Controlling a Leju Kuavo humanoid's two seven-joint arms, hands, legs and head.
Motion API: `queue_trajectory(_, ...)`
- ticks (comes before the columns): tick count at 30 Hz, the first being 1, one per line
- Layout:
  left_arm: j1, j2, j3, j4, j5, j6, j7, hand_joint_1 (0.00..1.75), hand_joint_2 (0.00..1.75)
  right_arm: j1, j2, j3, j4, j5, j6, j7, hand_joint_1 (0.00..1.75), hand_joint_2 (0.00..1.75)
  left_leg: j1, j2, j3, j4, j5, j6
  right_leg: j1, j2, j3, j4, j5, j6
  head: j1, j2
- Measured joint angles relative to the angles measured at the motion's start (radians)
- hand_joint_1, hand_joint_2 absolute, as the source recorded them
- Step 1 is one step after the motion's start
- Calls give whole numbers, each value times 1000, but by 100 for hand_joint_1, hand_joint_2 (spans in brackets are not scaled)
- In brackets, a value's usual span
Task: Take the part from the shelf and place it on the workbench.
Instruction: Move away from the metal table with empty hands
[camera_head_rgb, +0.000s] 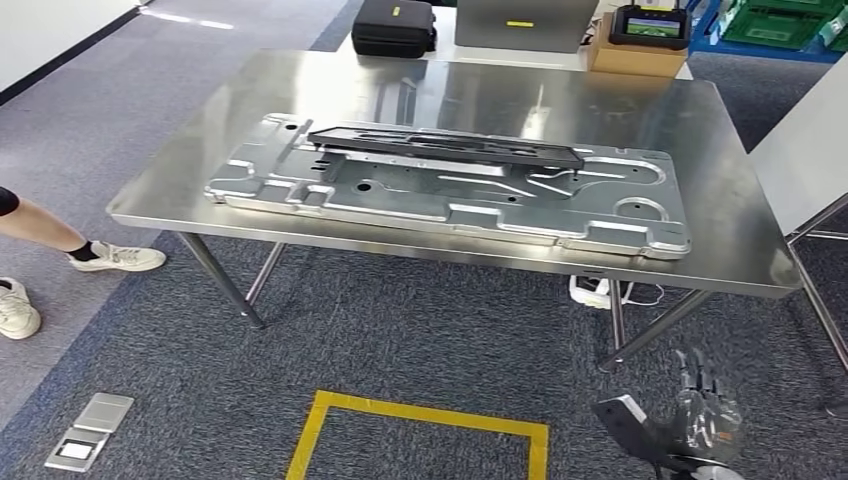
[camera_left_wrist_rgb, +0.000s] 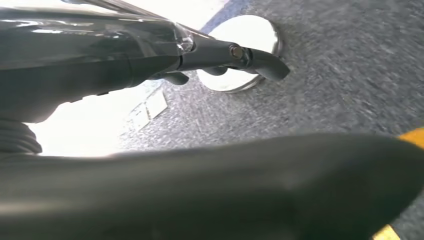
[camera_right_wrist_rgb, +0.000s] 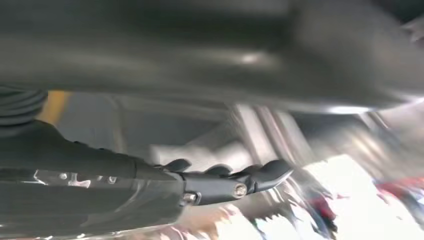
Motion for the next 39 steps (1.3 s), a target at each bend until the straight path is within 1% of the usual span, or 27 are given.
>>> queue_trajectory(2,2,0,-2,0,0,0,1,0,87,-52,16,-24,202,-46,29,1,0,0,-3,0,-7,1,3,5,-1,2,-57,131,-60,4,0,0)
queue_trajectory(3,3,0,-4,0,0,0,1,0,131,-72,21,-36,300,-59,58,23,0,0,-4,0,-9,2,4,6,-1,2,-76,177,-70,5,0,0)
queue_trajectory(4,4,0,-7,0,0,-1,2,0,175,-88,25,-49,391,-69,95,54,0,0,-5,-1,-9,5,4,6,-1,3,-79,189,-60,7,0,0)
queue_trajectory(5,4,0,-11,0,0,-1,1,0,175,-98,29,-62,472,-82,141,97,0,44,-5,-2,-10,8,3,5,-2,3,-64,158,-32,8,0,0)
queue_trajectory(7,2,0,-23,0,0,0,-2,0,175,-110,38,-90,600,-106,251,216,0,131,-6,-5,-11,18,-4,-2,-2,2,-9,33,36,7,0,0)
queue_trajectory(8,1,1,-30,0,0,1,-3,0,175,-114,44,-103,651,-117,303,278,0,175,-8,-6,-16,25,-7,-7,-2,2,12,-18,53,3,0,0)
queue_trajectory(9,0,1,-37,0,0,1,-4,0,175,-117,52,-116,695,-126,344,335,0,175,-10,-6,-21,31,-10,-13,-1,3,20,-47,59,-2,-1,0)
queue_trajectory(12,-3,2,-53,0,0,3,-12,0,175,-121,76,-152,781,-161,434,494,0,175,-11,-4,-30,39,-12,-23,1,6,15,-54,55,-18,-2,0)
queue_trajectory(14,-5,4,-61,0,0,6,-18,0,175,-127,93,-179,816,-179,477,590,0,175,-7,-5,-43,72,-41,-33,-2,5,12,-55,58,-29,-1,0)
queue_trajectory(15,-6,4,-65,0,0,8,-21,0,175,-130,101,-190,829,-182,487,618,0,175,-5,-5,-62,116,-70,-38,-3,4,11,-56,59,-34,-2,0)
queue_trajectory(17,-5,4,-71,0,0,14,-28,0,175,-136,113,-205,849,-182,494,645,0,175,-1,-5,-116,242,-133,-46,-2,3,6,-56,61,-40,-2,0)
queue_trajectory(18,-4,4,-74,0,0,18,-32,0,175,-139,118,-210,858,-180,495,652,0,175,-1,-5,-136,292,-149,-48,-1,2,5,-56,62,-41,-2,0)
queue_trajectory(19,-3,4,-76,0,0,22,-35,0,175,-141,122,-214,865,-179,497,655,0,175,0,-5,-142,309,-146,-47,-1,2,5,-55,62,-42,-2,0)
queue_trajectory(20,-2,4,-77,0,0,26,-39,0,175,-142,126,-218,870,-176,498,658,0,175,-1,-5,-128,286,-123,-45,0,3,6,-55,62,-42,-2,0)
queue_trajectory(22,-1,4,-78,0,1,32,-44,0,175,-144,134,-224,877,-171,499,657,0,175,-2,-6,-65,160,-54,-35,1,3,9,-56,62,-41,-2,0)
queue_trajectory(23,-2,4,-78,0,2,34,-46,0,175,-146,138,-226,879,-168,499,655,0,175,-4,-6,-37,101,-29,-30,2,4,9,-55,63,-39,-2,0)
queue_trajectory(25,-3,4,-77,0,3,38,-39,0,175,-149,143,-229,882,-165,495,647,0,175,-9,-7,-14,43,-15,-20,4,3,5,-54,66,-31,-2,0)
queue_trajectory(27,-2,3,-74,0,5,38,-29,0,175,-151,146,-231,884,-165,492,637,0,175,-8,-6,-17,34,-15,-14,5,2,-1,-54,69,-19,-1,0)
queue_trajectory(29,0,3,-72,0,6,38,-27,0,175,-152,148,-233,885,-164,490,631,0,175,-4,-5,-18,25,-10,-7,5,3,-9,-33,48,-10,-1,0)
queue_trajectory(30,0,4,-71,0,6,38,-28,0,175,-152,148,-233,886,-164,490,630,0,175,-1,-3,-19,22,-6,-3,5,4,-21,1,22,-7,-1,0)
queue_trajectory(32,1,4,-70,0,6,38,-27,0,175,-152,148,-235,887,-162,489,624,0,175,-3,-1,-22,22,-4,-1,5,5,-73,126,-48,-4,0,0)
queue_trajectory(33,2,4,-69,0,6,39,-22,0,175,-151,148,-235,889,-162,489,620,0,175,-3,0,-23,23,-4,0,5,5,-97,187,-71,-2,0,0)
queue_trajectory(34,2,4,-69,0,6,41,-17,0,175,-151,148,-235,890,-161,489,616,0,175,-4,1,-24,24,-4,0,5,5,-110,222,-77,0,0,0)
queue_trajectory(35,2,4,-69,0,6,42,-10,0,175,-149,147,-235,891,-161,489,612,0,175,-4,2,-23,25,-4,0,5,5,-104,216,-61,0,0,0)
queue_trajectory(36,2,4,-70,0,7,43,-4,0,175,-147,146,-235,891,-162,490,608,0,175,-4,2,-21,25,-4,-1,5,5,-78,167,-29,0,0,0)
queue_trajectory(38,0,5,-79,-4,20,42,0,0,175,-141,143,-234,893,-171,490,600,0,175,-7,1,-19,28,-7,-5,6,5,-10,27,37,-3,0,0)
queue_trajectory(39,0,6,-86,-7,36,40,1,0,175,-137,142,-232,894,-180,491,595,0,175,-9,0,-20,31,-9,-8,6,5,13,-25,53,-7,0,0)
